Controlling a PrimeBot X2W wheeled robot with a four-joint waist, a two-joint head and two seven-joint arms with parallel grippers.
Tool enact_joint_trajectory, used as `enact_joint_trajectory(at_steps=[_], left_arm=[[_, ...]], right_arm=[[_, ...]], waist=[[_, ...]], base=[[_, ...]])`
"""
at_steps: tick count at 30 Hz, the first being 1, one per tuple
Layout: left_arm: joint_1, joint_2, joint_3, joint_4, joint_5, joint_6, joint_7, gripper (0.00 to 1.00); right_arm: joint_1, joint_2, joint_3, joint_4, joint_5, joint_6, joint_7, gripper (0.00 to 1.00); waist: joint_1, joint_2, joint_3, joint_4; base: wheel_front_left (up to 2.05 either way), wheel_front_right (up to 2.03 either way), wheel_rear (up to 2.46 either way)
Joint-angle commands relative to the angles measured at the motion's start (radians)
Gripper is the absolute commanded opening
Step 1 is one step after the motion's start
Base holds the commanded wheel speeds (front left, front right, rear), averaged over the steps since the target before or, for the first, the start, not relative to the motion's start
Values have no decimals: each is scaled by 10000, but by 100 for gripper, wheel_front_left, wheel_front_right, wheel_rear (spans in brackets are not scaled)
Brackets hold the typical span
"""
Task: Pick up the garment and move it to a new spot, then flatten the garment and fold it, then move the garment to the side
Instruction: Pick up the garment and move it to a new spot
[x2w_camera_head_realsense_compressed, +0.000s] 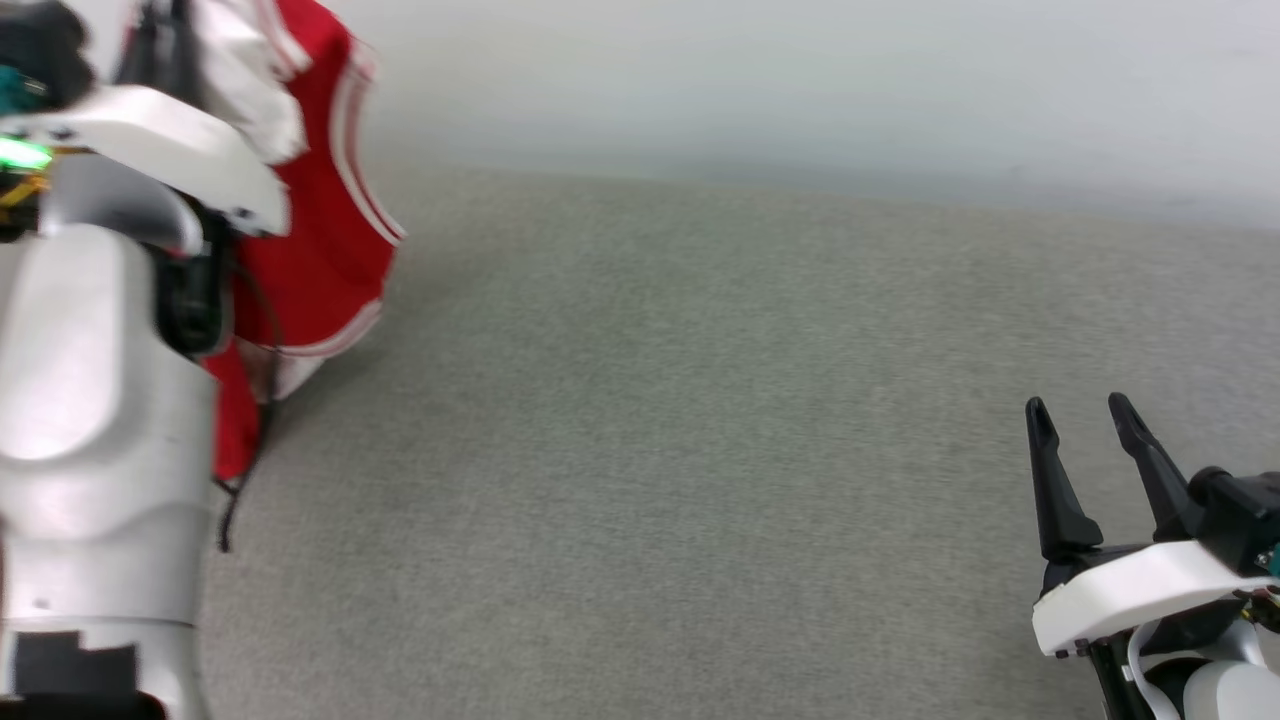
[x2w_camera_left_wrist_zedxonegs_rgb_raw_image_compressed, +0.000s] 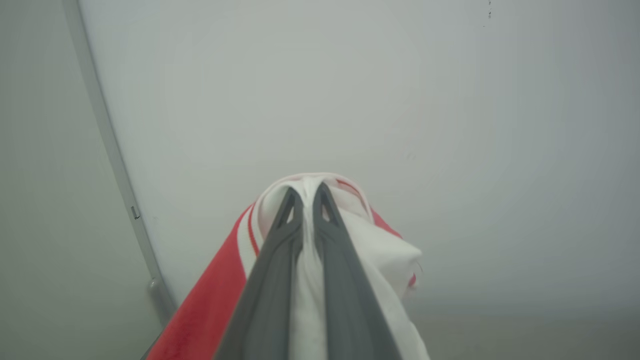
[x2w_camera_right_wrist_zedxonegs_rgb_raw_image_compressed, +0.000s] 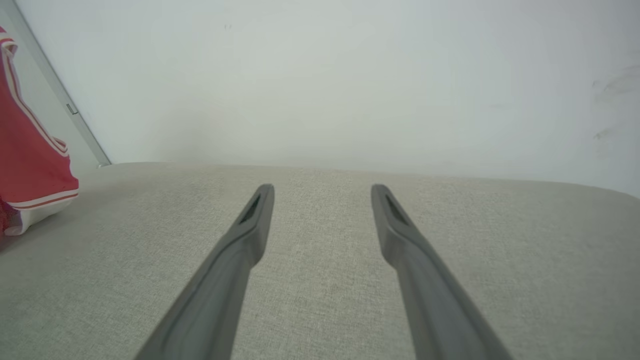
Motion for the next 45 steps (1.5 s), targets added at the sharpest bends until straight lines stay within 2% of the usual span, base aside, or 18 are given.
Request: enact_joint_trajectory(at_steps=[1,9,14,20,25,30,31,32,34,40,45], left_arm=[[191,-250,-157,-194,12,-51,-18,0],[1302,-1864,-1271,-1363,-263,-266,171,0],[2116,-2488,-2262,-1997,-674,-430,114,0],[3502,-2646,-3604,-2319,-1210,-145,109,0],[4279,-2664,-4375,-1812,-1286,184,21,0],[4646,-2666,-4966,-1371,-1256,90,-23,0],[4711,-2658,-5078,-1238,-1297,52,-29,5],[4733,-2662,-5166,-1146,-1279,8,-42,33],[4762,-2668,-5294,-1046,-1228,-25,-208,100],[4566,-2638,-5432,-1424,-1103,-203,-1123,100],[4750,-2463,-5089,-2124,-1076,182,-1653,100]], right_arm=[[129,11,-14,-23,62,-3,38,100],[462,11,-59,-112,191,-3,177,100],[555,13,-134,-143,277,-3,214,100],[487,14,-183,-131,358,-3,145,100],[228,13,-118,9,471,-3,2,100],[79,11,-74,195,493,-3,-107,100],[40,11,-57,242,497,-3,-122,100],[4,11,-44,280,504,-3,-143,100],[-22,11,-72,358,505,-3,-186,100],[146,13,-282,444,369,-3,-128,100],[334,11,-345,401,329,-3,-18,100]], waist=[[3,0,-341,-414],[3,0,-660,-1447],[3,0,-591,-2035],[3,0,-138,-2473],[3,0,357,-2629],[3,0,587,-2657],[3,0,615,-2663],[3,0,633,-2666],[3,0,607,-2629],[3,0,210,-2300],[3,0,-198,-1944]], base=[[0,0,0],[0,0,0],[0,0,0],[0,0,0],[0,0,0],[0,0,0],[0,0,0],[0,0,0],[0,0,0],[0,0,0],[0,0,0]])
